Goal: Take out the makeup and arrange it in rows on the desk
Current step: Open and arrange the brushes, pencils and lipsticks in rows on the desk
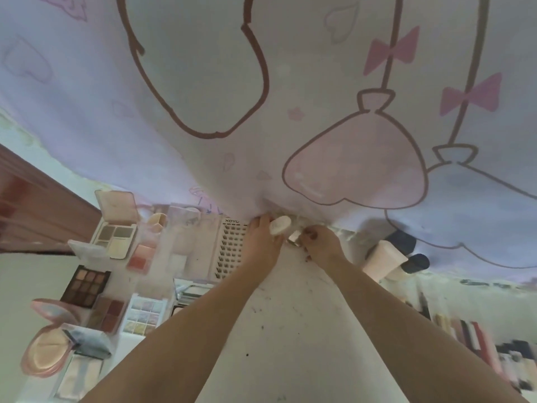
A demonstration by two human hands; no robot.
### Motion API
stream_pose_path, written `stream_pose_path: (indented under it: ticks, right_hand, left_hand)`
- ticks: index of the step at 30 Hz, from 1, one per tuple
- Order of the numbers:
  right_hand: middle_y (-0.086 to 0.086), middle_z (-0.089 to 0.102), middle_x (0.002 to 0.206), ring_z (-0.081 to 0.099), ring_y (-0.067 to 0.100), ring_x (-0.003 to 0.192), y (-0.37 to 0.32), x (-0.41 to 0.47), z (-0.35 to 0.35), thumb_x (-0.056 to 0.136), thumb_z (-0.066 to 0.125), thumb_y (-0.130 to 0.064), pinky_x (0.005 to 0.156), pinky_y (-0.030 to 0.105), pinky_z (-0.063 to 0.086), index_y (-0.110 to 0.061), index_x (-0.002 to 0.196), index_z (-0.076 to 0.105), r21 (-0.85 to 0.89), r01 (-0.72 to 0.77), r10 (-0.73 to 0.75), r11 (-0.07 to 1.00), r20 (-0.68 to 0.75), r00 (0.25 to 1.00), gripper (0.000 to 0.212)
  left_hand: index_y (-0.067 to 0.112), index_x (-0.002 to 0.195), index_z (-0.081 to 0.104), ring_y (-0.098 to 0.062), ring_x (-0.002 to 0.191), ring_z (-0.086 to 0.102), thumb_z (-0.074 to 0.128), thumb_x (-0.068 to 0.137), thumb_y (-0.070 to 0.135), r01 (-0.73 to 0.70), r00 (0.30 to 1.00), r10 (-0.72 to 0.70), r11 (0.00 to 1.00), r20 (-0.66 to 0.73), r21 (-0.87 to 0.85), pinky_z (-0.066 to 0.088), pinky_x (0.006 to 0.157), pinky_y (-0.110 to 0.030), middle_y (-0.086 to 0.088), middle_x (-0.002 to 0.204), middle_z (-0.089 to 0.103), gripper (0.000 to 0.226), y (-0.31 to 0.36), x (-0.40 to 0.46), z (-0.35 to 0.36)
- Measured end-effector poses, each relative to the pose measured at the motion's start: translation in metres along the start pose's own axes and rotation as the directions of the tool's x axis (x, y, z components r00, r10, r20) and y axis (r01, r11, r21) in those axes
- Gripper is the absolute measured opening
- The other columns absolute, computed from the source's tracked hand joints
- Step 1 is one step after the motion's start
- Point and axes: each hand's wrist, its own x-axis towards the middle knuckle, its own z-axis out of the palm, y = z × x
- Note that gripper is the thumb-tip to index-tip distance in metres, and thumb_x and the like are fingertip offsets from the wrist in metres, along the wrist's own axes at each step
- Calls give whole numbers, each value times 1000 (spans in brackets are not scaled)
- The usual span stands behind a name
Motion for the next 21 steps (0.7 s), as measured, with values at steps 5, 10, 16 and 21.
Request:
stream_pose_path:
  ticks: [5,10,16,21]
  right_hand:
    - [9,59,108,62,24,93,-10,-28,-35,92,55,-24,78,36,55,-11,119,56,-152,149,-140,977,68,988,29]
    - [-2,59,106,57,13,85,-9,-68,-126,96,46,-21,78,23,43,-21,109,63,-417,332,-372,846,-15,928,22]
    - [0,49,117,55,15,100,8,-78,-159,95,45,-25,72,22,46,-21,119,57,-763,317,-454,563,35,890,27]
    - [2,49,115,48,18,107,23,-77,-142,92,49,-16,78,25,46,-16,110,59,-876,341,-526,341,122,841,20]
  left_hand:
    - [7,122,45,-28,114,45,68,82,21,-6,997,7,1000,-82,21,39,94,-35,-10,124,46,48,2,-18,-8]
    - [17,107,45,-16,100,45,70,76,8,-297,908,263,953,-327,-59,37,92,-26,-4,105,51,40,31,-71,9]
    - [10,100,56,-14,84,50,55,90,14,-188,981,192,923,-21,-337,40,75,-19,0,93,56,11,90,-78,61]
    - [-2,104,59,-25,78,65,30,98,52,869,490,-169,172,855,-464,54,70,-30,-17,90,70,62,117,-66,87]
